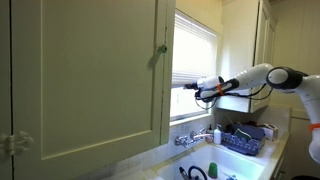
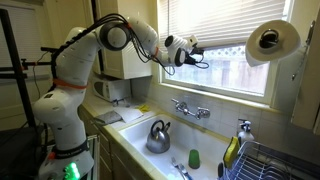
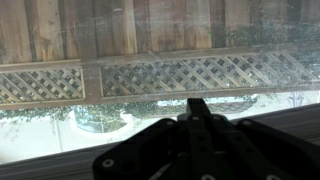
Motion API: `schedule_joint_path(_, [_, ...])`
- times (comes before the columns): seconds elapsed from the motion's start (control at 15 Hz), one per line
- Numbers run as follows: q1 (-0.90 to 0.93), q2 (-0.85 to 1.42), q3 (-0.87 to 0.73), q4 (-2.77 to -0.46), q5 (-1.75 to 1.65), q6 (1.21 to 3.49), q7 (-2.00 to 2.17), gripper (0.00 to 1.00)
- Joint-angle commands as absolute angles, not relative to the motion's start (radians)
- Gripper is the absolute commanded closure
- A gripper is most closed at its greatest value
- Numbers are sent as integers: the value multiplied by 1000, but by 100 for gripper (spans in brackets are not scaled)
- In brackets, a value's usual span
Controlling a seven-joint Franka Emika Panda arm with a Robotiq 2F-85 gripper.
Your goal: Open the blinds half way
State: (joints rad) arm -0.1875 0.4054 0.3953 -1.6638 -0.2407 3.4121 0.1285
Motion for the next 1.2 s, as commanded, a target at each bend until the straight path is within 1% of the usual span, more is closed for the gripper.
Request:
schedule_joint_path(0.0, [-219, 431, 450, -1634, -242, 3389, 154, 100])
schedule_joint_path(0.4, [-245, 461, 489, -1634, -254, 3404, 146, 100])
schedule_joint_path(1.13, [-169, 576, 399, -1619, -264, 3531, 5, 100])
